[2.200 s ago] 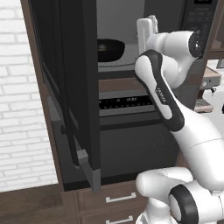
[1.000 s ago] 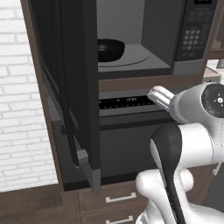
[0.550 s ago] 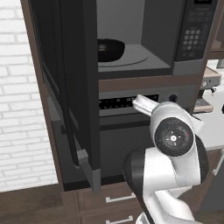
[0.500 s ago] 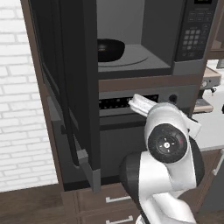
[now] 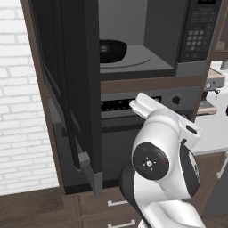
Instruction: Open the microwave, place the bowl with waffle inside the microwave, then close the microwave door and turn it on.
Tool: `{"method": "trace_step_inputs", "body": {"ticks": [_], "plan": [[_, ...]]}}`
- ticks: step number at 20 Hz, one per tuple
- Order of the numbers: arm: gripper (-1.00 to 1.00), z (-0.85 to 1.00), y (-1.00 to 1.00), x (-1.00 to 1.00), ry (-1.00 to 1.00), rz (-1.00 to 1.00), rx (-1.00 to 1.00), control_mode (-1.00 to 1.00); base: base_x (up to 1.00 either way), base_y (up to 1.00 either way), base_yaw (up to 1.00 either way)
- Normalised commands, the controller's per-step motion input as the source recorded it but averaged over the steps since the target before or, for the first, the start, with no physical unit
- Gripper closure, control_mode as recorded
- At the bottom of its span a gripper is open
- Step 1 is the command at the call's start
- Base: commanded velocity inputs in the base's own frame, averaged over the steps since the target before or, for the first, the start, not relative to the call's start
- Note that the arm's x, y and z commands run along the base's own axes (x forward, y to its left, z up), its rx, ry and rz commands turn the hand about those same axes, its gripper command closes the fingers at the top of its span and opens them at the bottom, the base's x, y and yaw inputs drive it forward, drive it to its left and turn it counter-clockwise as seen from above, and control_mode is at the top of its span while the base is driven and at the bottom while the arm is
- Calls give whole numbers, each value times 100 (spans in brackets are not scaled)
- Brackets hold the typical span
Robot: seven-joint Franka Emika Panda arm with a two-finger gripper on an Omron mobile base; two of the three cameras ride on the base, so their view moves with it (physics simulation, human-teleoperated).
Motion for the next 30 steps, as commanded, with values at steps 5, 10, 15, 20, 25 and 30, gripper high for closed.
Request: {"method": "trace_step_inputs", "body": {"ticks": [5, 10, 15, 20, 25, 30], "plan": [[-100, -82, -57, -11, -45, 0, -4, -100, 0, 0, 0], [-100, -80, -74, 0, -39, -1, -6, -100, 0, 0, 0], [-100, -79, -100, 22, -14, -3, -1, -100, 0, 0, 0], [-100, -98, -74, 32, -14, -4, -6, -100, 0, 0, 0], [-100, -100, -23, 15, -22, -1, -21, -100, 0, 0, 0], [-100, -89, 5, -6, -33, 0, -19, -100, 0, 0, 0]]}}
